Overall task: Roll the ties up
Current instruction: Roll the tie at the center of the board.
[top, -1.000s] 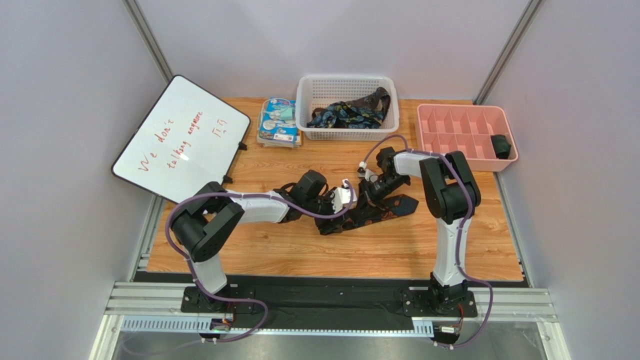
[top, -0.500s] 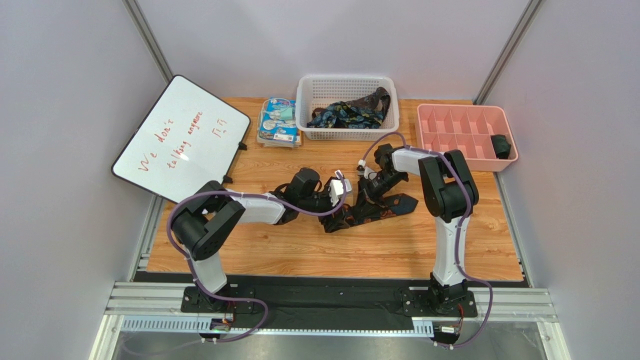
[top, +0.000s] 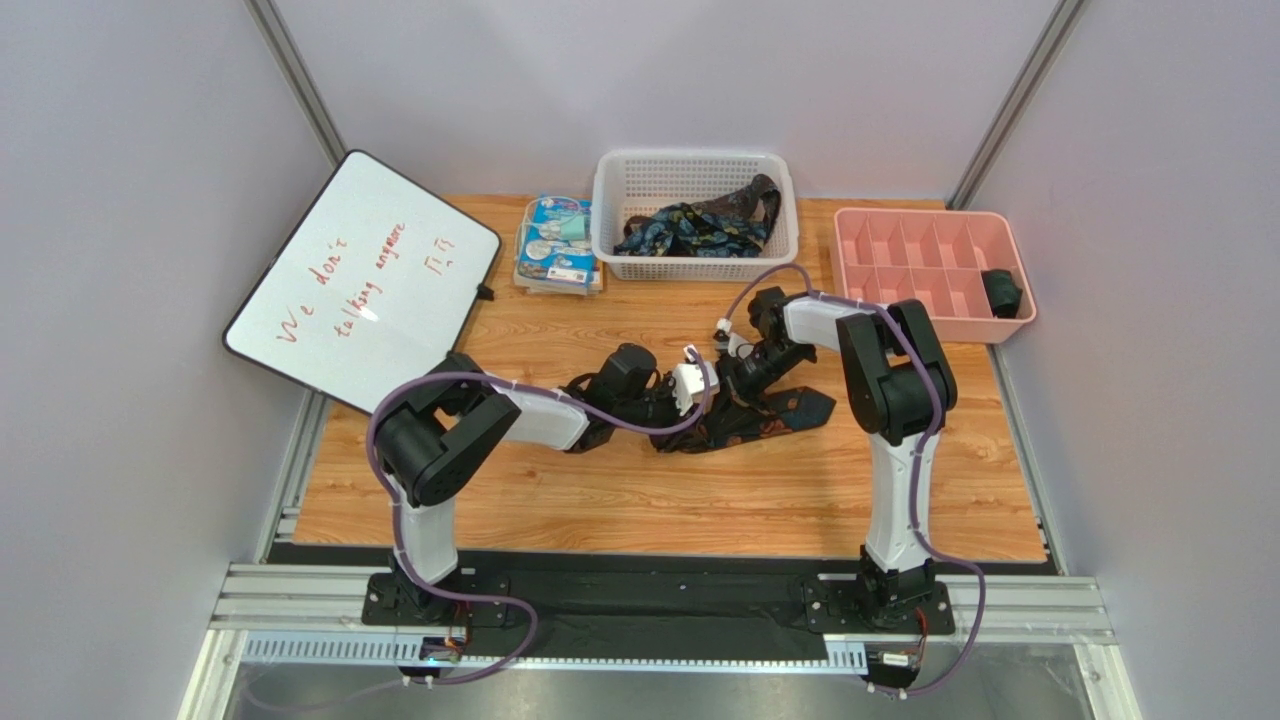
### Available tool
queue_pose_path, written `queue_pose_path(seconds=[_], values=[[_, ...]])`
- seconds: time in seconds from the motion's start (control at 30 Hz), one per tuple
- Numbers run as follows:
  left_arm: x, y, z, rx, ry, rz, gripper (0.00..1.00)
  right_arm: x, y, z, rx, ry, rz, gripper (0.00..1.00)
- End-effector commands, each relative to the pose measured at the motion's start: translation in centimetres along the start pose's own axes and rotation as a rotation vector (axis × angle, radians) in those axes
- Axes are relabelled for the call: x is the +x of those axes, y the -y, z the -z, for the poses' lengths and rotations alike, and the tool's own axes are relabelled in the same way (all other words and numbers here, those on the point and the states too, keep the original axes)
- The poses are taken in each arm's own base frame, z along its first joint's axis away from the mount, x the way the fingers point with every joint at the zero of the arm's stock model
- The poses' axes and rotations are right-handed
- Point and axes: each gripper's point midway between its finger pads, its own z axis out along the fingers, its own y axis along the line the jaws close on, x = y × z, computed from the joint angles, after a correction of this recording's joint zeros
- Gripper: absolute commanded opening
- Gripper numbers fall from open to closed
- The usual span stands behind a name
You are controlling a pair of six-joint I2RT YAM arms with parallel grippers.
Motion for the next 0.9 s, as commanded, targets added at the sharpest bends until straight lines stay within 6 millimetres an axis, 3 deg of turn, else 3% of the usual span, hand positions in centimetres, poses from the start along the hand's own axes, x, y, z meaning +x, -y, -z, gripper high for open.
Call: queue_pose_path(seconds=[0.0, 0.07, 0.1, 0.13, 0.23, 0.27, 0.4, 0.57, 0.73, 0.87], values=[[2.4, 0.6, 1.6, 0.01, -0.167, -0.025, 0.32, -0.2, 5.9, -1.9, 0.228, 0.012, -0.023, 0.0], [2.6, 1.0, 2.3, 0.048, -0.211, -0.133, 0.24, 0.4, 5.0, -0.9, 0.215, 0.01, 0.009, 0.08], [3.9, 1.4, 3.0, 0.07, -0.27, -0.143, 0.21, 0.5, 4.5, -0.3, 0.199, 0.017, 0.02, 0.12], [4.1, 1.2, 3.3, 0.076, -0.301, -0.188, 0.18, 1.0, 3.8, 0.2, 0.17, 0.005, 0.016, 0.2], [5.6, 1.6, 4.0, 0.112, -0.392, -0.195, 0.16, 0.7, 2.1, 2.3, 0.127, 0.031, 0.075, 0.3], [5.8, 1.6, 4.1, 0.119, -0.404, -0.211, 0.17, 0.5, 1.8, 2.7, 0.121, 0.042, 0.103, 0.38], [6.2, 2.1, 4.0, 0.131, -0.474, -0.193, 0.17, 0.9, 1.0, 3.2, 0.083, 0.032, 0.097, 0.4], [5.7, 1.4, 3.4, 0.094, -0.518, -0.204, 0.18, 1.4, -1.3, 3.8, -0.073, 0.054, 0.121, 0.44], [6.0, 1.4, 3.3, 0.08, -0.55, -0.161, 0.25, 1.3, -3.7, 4.9, -0.199, 0.099, 0.124, 0.56], [5.8, 1.4, 3.3, 0.074, -0.546, -0.144, 0.32, 1.3, -4.4, 4.3, -0.24, 0.106, 0.109, 0.64]])
